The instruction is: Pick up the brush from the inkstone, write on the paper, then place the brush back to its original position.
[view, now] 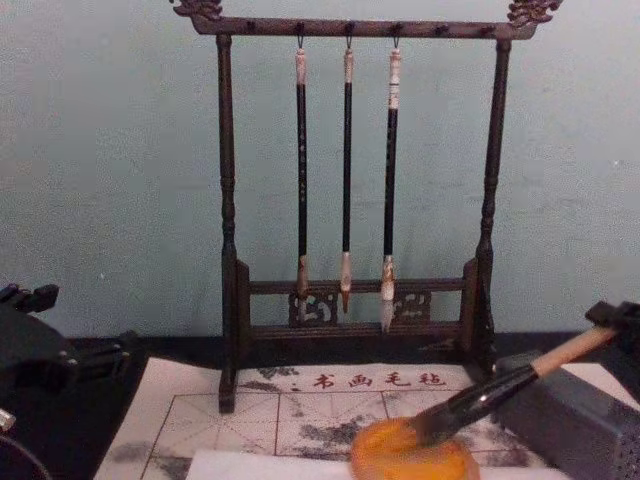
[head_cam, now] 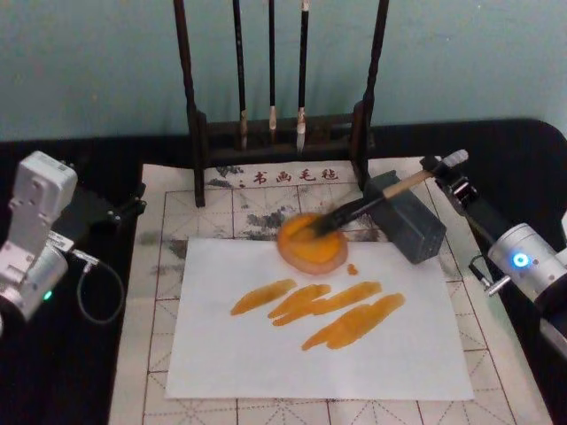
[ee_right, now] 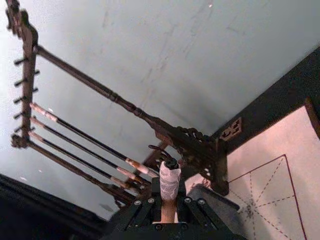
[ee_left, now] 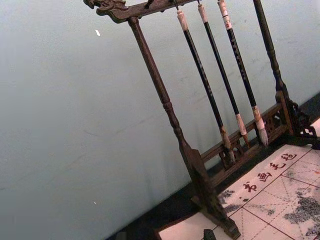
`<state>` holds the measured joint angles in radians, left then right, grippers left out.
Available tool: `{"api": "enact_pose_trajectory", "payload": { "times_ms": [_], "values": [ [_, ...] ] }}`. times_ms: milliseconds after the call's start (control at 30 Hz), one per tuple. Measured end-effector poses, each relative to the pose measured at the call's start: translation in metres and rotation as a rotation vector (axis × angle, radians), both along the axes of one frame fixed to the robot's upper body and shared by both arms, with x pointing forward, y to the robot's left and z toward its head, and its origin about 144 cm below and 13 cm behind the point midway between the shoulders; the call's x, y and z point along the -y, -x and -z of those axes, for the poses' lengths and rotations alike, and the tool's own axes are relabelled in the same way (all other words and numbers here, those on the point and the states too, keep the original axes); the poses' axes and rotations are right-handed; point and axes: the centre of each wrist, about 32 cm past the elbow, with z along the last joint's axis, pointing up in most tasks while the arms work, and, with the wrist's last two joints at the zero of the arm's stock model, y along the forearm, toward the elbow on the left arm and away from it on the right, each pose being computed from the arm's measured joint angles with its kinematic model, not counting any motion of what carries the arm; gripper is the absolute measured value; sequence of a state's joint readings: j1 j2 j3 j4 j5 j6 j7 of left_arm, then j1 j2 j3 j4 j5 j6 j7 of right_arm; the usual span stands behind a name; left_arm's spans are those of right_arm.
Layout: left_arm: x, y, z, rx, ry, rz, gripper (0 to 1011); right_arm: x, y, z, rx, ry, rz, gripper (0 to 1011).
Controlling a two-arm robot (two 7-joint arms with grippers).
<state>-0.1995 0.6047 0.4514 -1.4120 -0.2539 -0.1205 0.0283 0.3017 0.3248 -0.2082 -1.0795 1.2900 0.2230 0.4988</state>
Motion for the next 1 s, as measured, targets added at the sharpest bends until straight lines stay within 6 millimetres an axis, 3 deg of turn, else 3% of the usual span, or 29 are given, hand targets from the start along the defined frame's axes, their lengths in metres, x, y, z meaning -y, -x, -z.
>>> {"api": "enact_pose_trajectory", "payload": {
  "times_ms": [367,1000],
  "values": [
    [0.0,0.0,0.0,0.0,0.0,0.0,1001,0.007,0.001,-0.009,-0.006,-0.115,-0.004,177],
    [0.0,0.0,0.0,0.0,0.0,0.0,1001,0.013,0.015,-0.04,0.087,-0.087,-0.097,178]
  ]
}}
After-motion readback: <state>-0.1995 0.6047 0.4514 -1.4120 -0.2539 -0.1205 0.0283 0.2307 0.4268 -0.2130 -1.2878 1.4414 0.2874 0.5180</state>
